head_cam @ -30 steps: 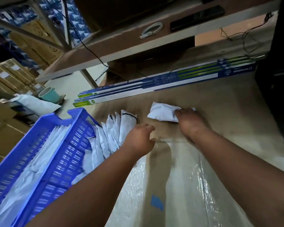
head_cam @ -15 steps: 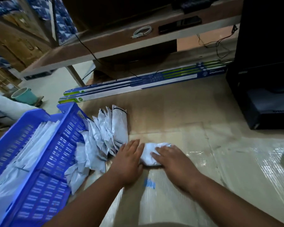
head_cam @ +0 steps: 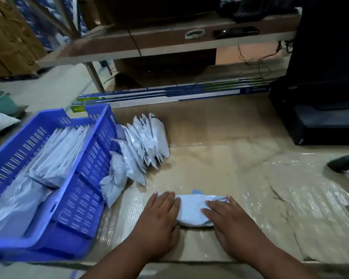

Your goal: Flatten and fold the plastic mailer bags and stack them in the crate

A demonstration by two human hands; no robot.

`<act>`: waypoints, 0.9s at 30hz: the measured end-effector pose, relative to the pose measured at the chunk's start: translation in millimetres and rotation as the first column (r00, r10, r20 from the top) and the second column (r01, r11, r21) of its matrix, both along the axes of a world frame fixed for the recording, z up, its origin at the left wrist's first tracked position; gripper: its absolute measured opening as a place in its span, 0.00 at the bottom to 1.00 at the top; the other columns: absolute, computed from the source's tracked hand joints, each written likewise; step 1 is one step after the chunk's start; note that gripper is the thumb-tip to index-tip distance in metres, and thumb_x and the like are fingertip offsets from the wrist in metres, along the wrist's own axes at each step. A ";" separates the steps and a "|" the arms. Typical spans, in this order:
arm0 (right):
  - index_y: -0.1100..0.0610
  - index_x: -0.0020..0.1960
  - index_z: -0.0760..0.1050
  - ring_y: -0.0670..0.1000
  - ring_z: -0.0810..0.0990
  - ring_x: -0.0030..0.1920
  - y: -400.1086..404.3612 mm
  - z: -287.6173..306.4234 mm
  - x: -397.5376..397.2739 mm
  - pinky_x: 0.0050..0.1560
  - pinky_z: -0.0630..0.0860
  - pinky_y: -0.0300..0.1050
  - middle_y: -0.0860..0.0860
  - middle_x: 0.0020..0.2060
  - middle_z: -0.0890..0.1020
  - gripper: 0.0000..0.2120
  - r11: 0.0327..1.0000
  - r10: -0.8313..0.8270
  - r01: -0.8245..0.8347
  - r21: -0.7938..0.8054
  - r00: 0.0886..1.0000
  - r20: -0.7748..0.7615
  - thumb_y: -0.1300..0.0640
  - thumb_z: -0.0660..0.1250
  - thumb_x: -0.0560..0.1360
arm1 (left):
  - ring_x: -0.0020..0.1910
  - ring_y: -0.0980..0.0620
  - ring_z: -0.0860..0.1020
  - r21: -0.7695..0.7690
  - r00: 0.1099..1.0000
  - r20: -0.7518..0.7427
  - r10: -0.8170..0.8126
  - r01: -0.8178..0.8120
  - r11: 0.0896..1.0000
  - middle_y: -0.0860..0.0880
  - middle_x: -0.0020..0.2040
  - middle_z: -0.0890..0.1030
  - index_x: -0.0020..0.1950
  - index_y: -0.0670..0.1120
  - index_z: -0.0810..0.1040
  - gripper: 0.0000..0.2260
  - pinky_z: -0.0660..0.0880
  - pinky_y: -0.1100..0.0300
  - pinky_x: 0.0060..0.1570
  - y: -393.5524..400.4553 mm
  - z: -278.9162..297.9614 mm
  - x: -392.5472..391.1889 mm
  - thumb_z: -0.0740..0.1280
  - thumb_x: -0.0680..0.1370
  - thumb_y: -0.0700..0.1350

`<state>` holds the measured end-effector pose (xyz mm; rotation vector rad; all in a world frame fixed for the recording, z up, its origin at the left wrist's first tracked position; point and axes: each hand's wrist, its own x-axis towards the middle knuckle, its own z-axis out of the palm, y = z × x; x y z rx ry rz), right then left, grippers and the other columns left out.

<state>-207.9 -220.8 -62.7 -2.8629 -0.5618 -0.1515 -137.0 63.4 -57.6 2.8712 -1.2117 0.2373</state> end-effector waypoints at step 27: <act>0.51 0.86 0.41 0.47 0.36 0.84 22.0 11.1 4.0 0.83 0.36 0.52 0.48 0.85 0.39 0.38 0.931 -0.364 0.362 -0.038 0.926 -0.104 0.32 0.39 0.83 | 0.86 0.41 0.53 -0.056 0.996 -0.036 -0.082 0.080 0.995 0.38 0.85 0.57 0.85 0.39 0.60 0.38 0.57 0.41 0.82 -1.8 4.6 -12.6 0.57 0.84 0.65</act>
